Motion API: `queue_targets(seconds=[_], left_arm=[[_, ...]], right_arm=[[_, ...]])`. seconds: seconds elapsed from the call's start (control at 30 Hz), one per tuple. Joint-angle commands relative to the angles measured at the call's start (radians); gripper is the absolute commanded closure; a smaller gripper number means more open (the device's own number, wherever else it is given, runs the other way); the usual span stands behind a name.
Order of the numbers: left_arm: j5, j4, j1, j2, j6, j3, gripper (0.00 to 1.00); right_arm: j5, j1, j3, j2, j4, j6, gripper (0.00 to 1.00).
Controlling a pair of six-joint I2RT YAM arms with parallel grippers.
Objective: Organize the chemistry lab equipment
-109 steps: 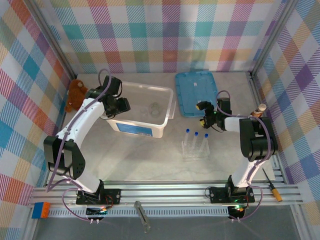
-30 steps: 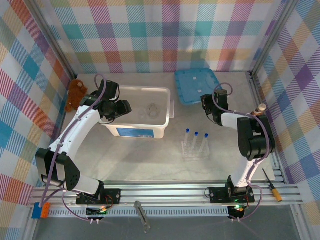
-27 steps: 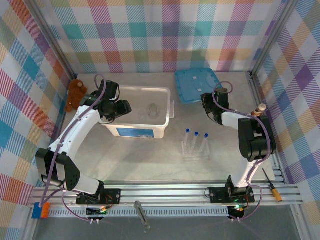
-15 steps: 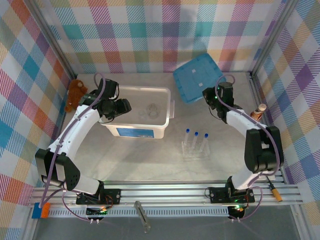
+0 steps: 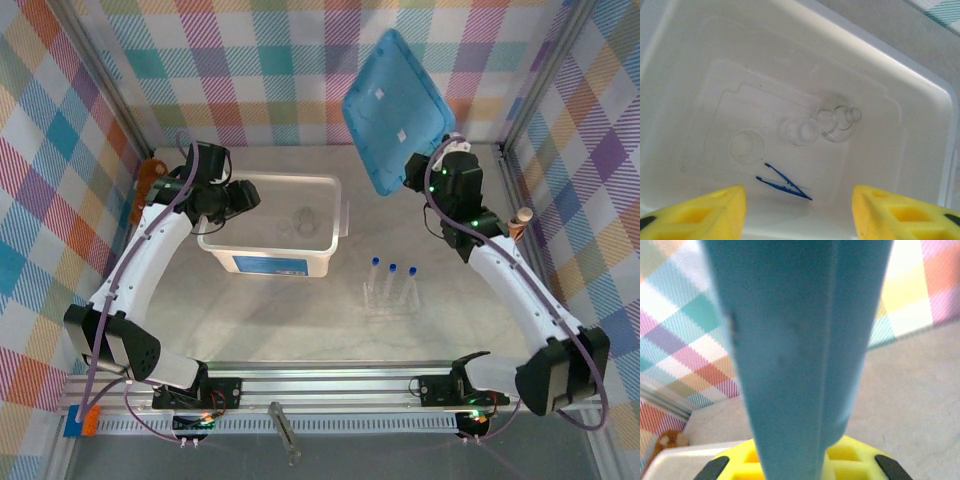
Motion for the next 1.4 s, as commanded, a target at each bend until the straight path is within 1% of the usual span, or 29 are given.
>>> queue_targets(seconds=[0.0,0.03,0.07,0.1,0.13,0.2,0.27,0.3,0.43,0.53,0.57,0.63,0.67,0.77,0.9,1.03,1.1,1.27,1.3,1.37], left_arm=[[0.058,0.017,0.016,-0.049,0.014,-0.008,0.46],[0.095,0.037,0.022,-0.058,0.021,-0.021,0.44],[0.135,0.055,0.031,-0.06,0.02,-0.03,0.4],[0.178,0.069,0.043,-0.059,0.009,-0.038,0.32],[0.212,0.078,0.054,-0.058,-0.002,-0.041,0.28],[0.246,0.086,0.07,-0.059,-0.025,-0.041,0.27],[0.257,0.073,0.08,-0.063,-0.05,-0.02,0.3],[0.259,0.056,0.08,-0.06,-0.057,0.0,0.29],[0.269,-0.002,0.083,-0.061,-0.059,0.079,0.18],[0.312,-0.004,0.096,-0.073,-0.083,0.099,0.15],[0.339,0.009,0.105,-0.081,-0.097,0.094,0.12],[0.376,0.028,0.122,-0.095,-0.118,0.085,0.02],[0.393,0.041,0.128,-0.104,-0.124,0.078,0.0],[0.439,0.079,0.154,-0.127,-0.143,0.055,0.0],[0.538,0.162,0.198,-0.14,-0.219,0.0,0.0],[0.6,0.221,0.224,-0.139,-0.266,-0.002,0.0],[0.629,0.268,0.235,-0.149,-0.319,-0.005,0.05],[0.647,0.334,0.255,-0.176,-0.407,-0.013,0.2],[0.645,0.335,0.259,-0.178,-0.413,-0.01,0.22],[0.649,0.352,0.267,-0.185,-0.431,-0.013,0.23]], right_arm=[[0.167,0.09,0.048,-0.066,0.022,-0.258,1.0],[0.202,0.119,0.05,-0.074,0.028,-0.315,1.0],[0.228,0.15,0.055,-0.077,0.031,-0.36,1.0],[0.249,0.18,0.058,-0.08,0.042,-0.412,1.0],[0.255,0.207,0.064,-0.078,0.043,-0.47,1.0],[0.274,0.259,0.095,-0.057,0.027,-0.564,1.0],[0.315,0.315,0.111,-0.038,0.039,-0.685,1.0],[0.336,0.341,0.117,-0.025,0.049,-0.729,1.0],[0.407,0.413,0.115,0.009,0.105,-0.854,1.0],[0.441,0.457,0.11,0.038,0.153,-0.934,1.0],[0.453,0.473,0.112,0.052,0.168,-0.966,1.0],[0.476,0.507,0.113,0.079,0.207,-1.038,1.0],[0.505,0.525,0.114,0.094,0.228,-1.069,1.0],[0.527,0.56,0.111,0.127,0.266,-1.143,1.0],[0.549,0.588,0.099,0.155,0.314,-1.205,1.0],[0.576,0.604,0.086,0.181,0.36,-1.243,1.0],[0.593,0.608,0.086,0.203,0.381,-1.261,1.0],[0.611,0.612,0.093,0.253,0.406,-1.282,1.0],[0.613,0.613,0.093,0.265,0.413,-1.293,1.0],[0.616,0.615,0.095,0.278,0.421,-1.302,1.0]])
